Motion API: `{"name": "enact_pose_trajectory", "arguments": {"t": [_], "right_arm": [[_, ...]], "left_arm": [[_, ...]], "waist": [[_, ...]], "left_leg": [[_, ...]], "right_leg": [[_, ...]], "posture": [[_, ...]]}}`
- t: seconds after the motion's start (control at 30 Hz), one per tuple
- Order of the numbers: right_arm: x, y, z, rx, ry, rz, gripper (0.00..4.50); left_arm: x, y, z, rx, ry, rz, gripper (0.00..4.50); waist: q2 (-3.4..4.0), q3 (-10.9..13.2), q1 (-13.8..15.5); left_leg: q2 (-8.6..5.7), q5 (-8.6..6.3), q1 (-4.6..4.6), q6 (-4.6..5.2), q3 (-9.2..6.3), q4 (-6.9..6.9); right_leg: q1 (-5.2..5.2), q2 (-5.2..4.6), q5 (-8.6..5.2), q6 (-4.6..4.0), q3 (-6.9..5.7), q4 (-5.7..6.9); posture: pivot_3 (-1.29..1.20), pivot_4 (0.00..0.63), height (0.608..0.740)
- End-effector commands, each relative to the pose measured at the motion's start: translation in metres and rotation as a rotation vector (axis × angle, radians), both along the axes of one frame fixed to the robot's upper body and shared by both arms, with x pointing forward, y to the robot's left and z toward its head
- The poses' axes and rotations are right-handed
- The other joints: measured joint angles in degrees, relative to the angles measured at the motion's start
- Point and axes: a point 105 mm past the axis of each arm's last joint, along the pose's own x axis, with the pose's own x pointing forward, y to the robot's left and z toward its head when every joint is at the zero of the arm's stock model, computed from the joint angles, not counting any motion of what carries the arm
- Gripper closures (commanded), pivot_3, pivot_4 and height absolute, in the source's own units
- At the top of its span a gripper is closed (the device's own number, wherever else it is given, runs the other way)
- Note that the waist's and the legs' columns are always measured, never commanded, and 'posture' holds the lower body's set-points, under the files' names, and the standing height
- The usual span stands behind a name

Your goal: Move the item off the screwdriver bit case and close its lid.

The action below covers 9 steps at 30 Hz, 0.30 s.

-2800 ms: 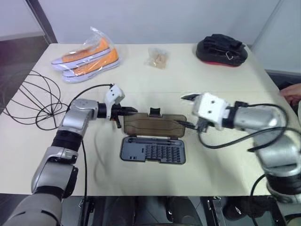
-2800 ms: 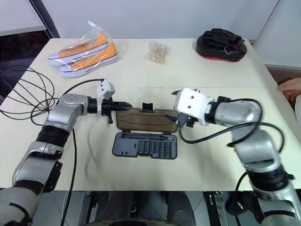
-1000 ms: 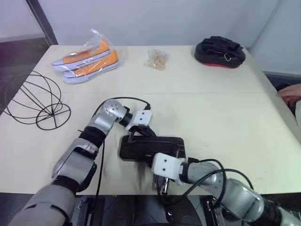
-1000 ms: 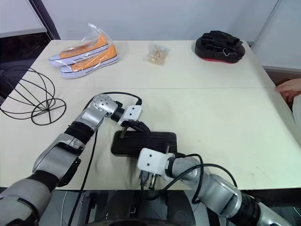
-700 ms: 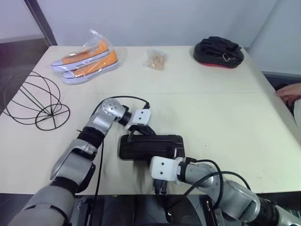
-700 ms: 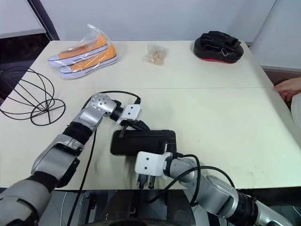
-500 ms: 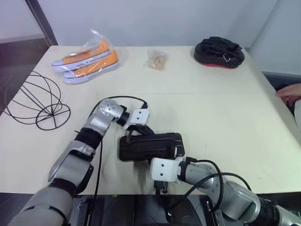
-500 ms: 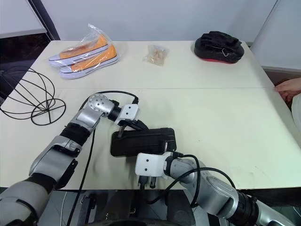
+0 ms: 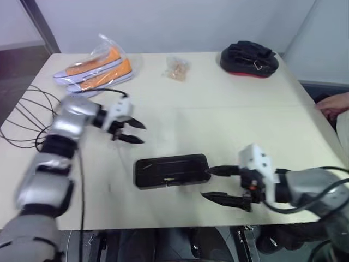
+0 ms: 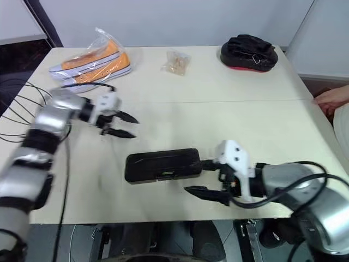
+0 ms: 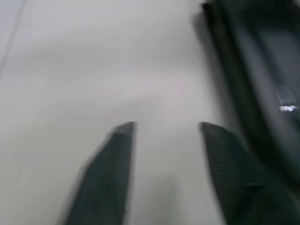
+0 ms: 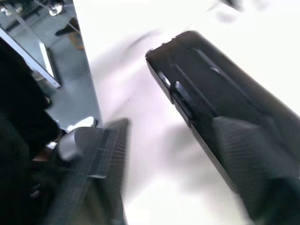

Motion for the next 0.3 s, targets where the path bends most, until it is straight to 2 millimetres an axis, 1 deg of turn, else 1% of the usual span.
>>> {"name": "enact_pose_trajectory", "arguments": {"t": [0.03, 0.1, 0.17, 0.23, 0.3], "right_arm": [[0.014, -0.051, 0.029, -0.008, -0.061, -0.068, 0.00], [0.021, -0.064, 0.034, -0.022, -0.083, -0.072, 0.00], [0.027, -0.072, 0.036, -0.013, -0.075, -0.059, 0.00], [0.032, -0.077, 0.035, -0.016, -0.074, -0.042, 0.00], [0.039, -0.078, 0.031, -0.032, -0.084, -0.032, 0.00]], "left_arm": [[-0.067, 0.012, 0.046, -0.151, 0.072, 0.091, 0.09], [-0.095, 0.015, 0.045, -0.167, 0.112, 0.157, 0.09], [-0.111, 0.020, 0.038, -0.158, 0.118, 0.232, 0.09], [-0.118, 0.023, 0.033, -0.159, 0.088, 0.300, 0.09], [-0.118, 0.022, 0.031, -0.189, 0.057, 0.342, 0.09]], "waist": [[0.06, 0.07, -0.36], [0.02, 0.06, 0.27], [0.04, 0.06, 1.36], [0.07, 0.08, 2.05], [0.07, 0.08, 2.24]], "left_leg": [[0.03, -0.05, -0.03, 0.07, 0.14, -0.01], [0.02, -0.10, 0.01, 0.14, 0.28, 0.00], [-0.01, -0.10, 0.06, 0.13, 0.20, 0.06], [-0.03, -0.10, 0.30, 0.13, 0.18, 0.10], [-0.02, -0.06, 0.40, 0.07, 0.19, 0.17]], "right_leg": [[-0.09, -0.06, -0.01, -0.01, 0.06, -0.07], [-0.03, -0.28, -0.01, 0.00, 0.08, -0.12], [0.13, -0.45, -0.01, 0.02, -0.04, -0.19], [0.39, -0.48, -0.09, -0.10, -0.10, -0.23], [0.59, -0.53, -0.16, -0.22, -0.20, -0.25]], "posture": [[0.00, 0.150, 0.740], [0.00, 0.150, 0.740], [0.00, 0.150, 0.740], [0.00, 0.150, 0.740], [0.00, 0.150, 0.740]]}}
